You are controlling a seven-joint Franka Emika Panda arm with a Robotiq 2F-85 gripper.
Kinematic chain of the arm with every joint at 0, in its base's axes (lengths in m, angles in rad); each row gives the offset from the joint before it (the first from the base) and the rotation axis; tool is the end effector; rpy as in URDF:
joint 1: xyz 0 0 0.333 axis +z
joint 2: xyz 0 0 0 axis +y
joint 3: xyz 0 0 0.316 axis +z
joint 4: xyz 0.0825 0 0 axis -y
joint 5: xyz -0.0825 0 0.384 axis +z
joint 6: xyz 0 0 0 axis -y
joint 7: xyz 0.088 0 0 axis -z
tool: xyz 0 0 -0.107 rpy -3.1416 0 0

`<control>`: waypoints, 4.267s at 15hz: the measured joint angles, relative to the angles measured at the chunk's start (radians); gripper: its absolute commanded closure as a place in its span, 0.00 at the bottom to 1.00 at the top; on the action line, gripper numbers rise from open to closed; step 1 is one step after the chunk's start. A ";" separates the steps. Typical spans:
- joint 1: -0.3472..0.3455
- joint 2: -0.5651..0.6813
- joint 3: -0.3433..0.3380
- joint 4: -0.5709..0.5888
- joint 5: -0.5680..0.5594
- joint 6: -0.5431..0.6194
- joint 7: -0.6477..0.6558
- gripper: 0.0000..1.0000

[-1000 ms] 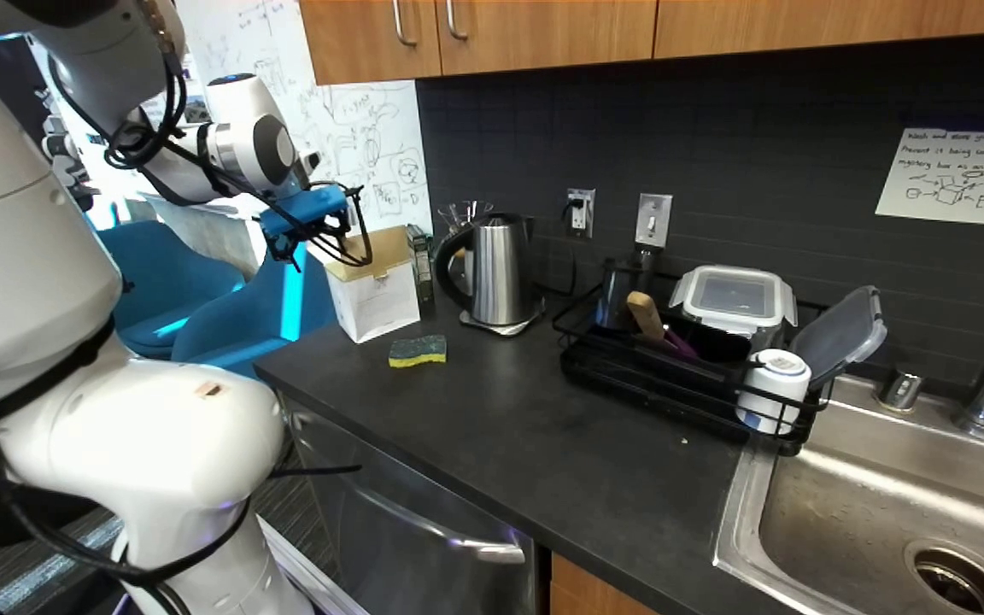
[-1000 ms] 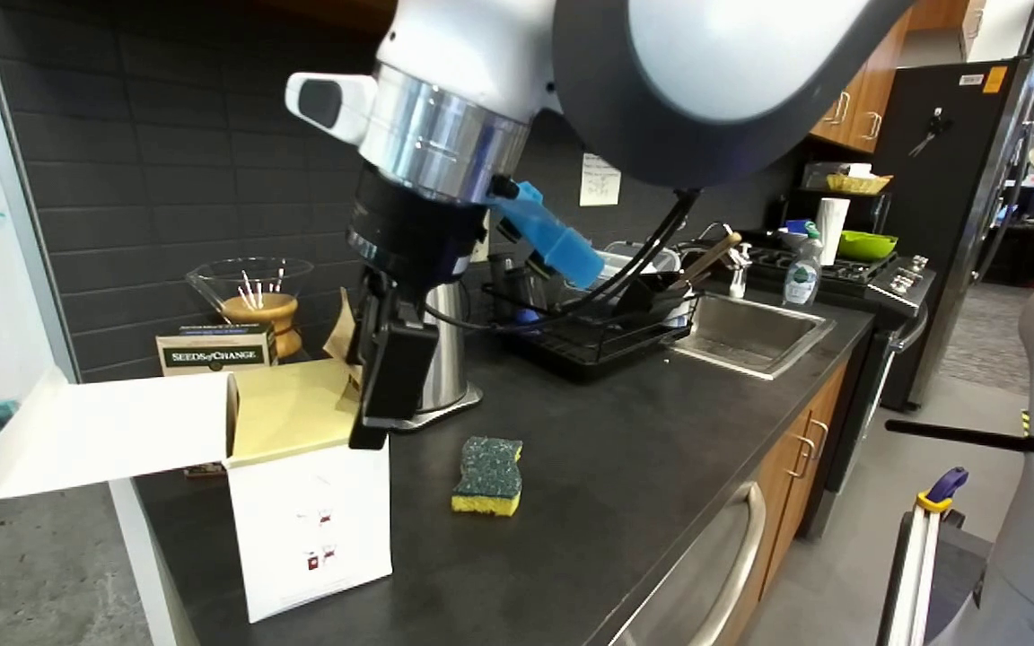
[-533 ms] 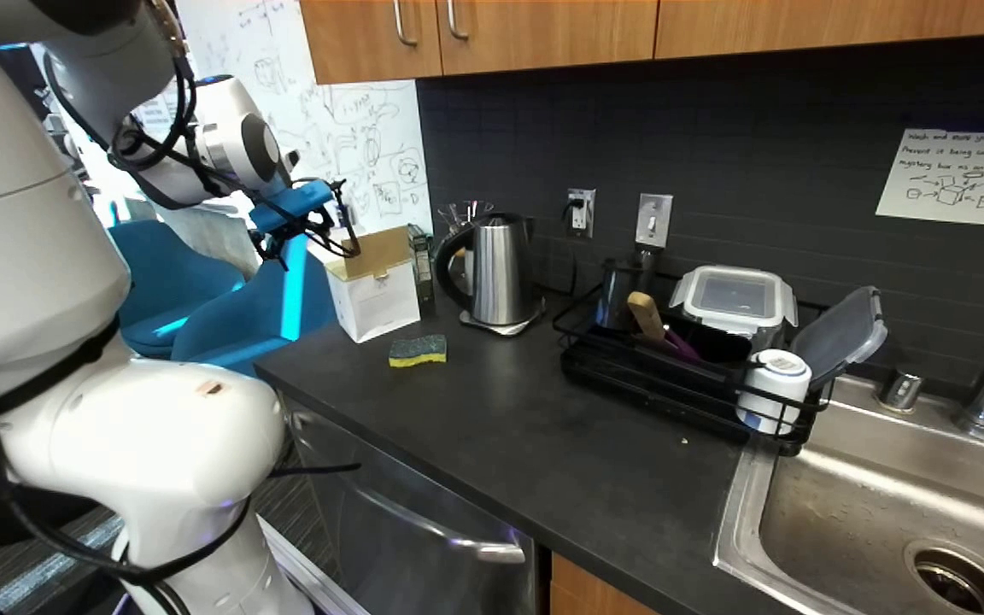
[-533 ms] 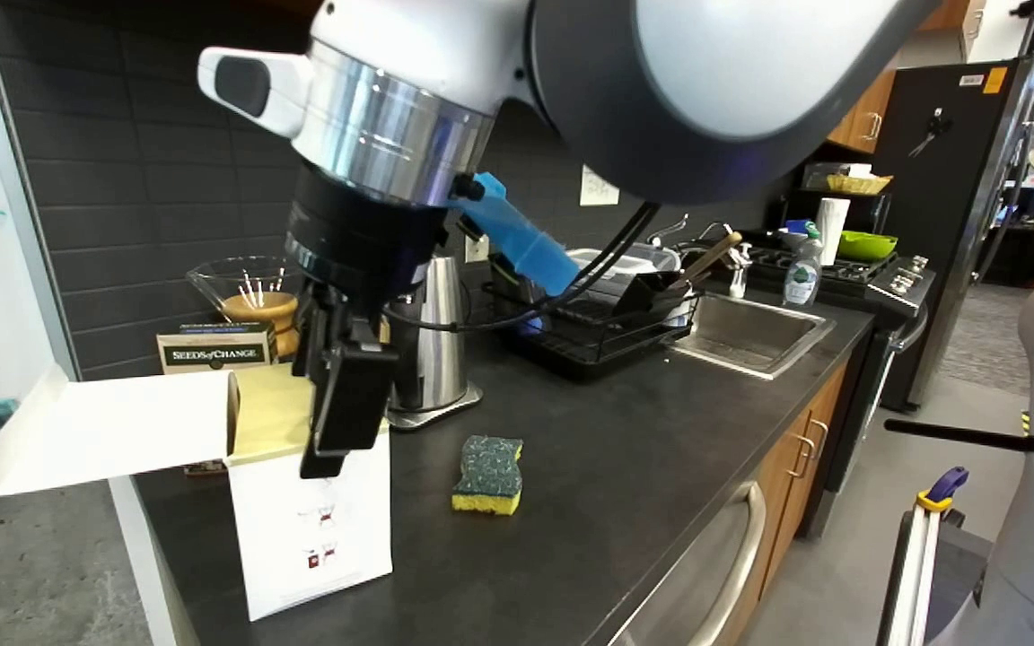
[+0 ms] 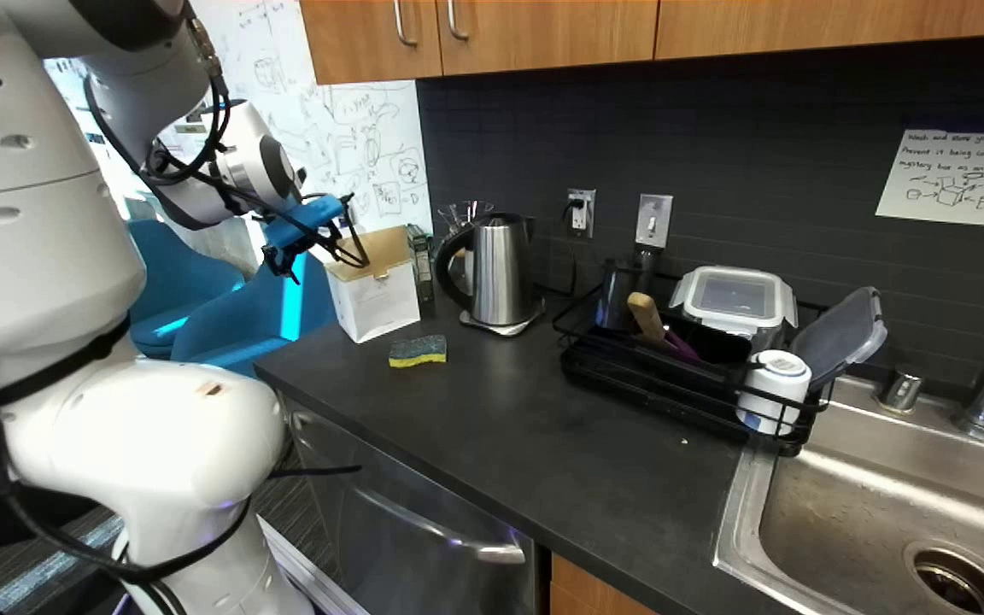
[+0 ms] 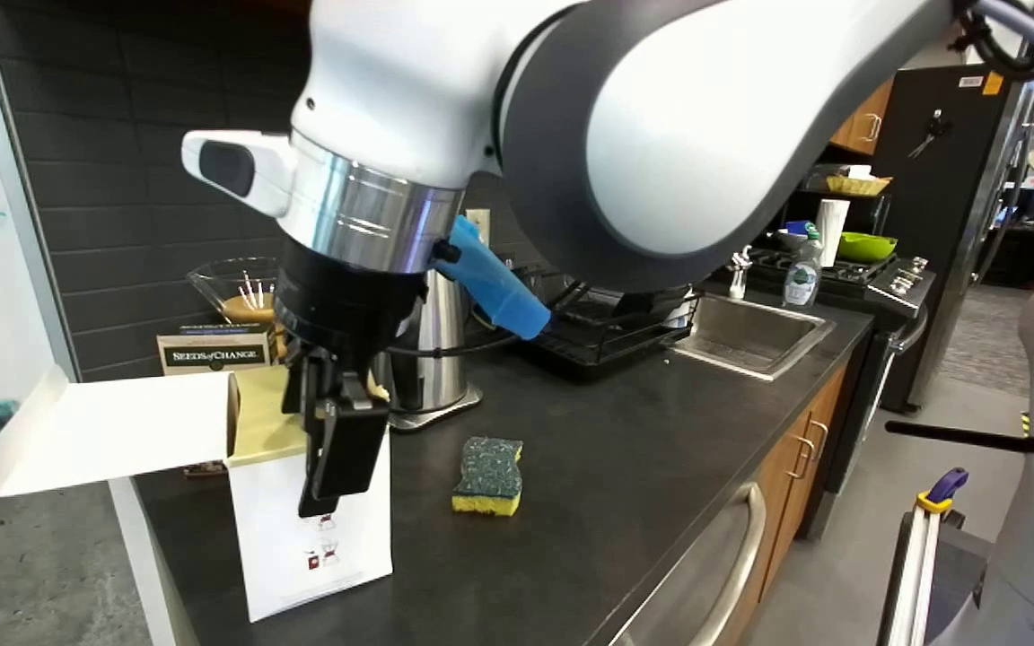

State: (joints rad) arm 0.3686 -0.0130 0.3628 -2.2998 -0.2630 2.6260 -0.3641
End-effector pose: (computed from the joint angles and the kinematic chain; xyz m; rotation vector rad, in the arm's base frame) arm 0.3978 0.3657 0.3875 2.3736 1.8108 0.5454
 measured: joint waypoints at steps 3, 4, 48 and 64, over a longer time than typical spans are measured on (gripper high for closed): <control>-0.006 0.037 -0.005 0.025 -0.018 0.027 0.001 0.00; -0.008 0.050 -0.005 0.039 -0.019 0.034 0.001 0.00; 0.223 0.314 -0.025 0.279 -1.288 -0.347 1.029 0.00; 0.222 0.315 0.039 0.271 -1.340 -0.467 1.065 1.00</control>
State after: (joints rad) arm 0.5909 0.3019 0.4015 -2.0285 -1.6034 2.1589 0.7013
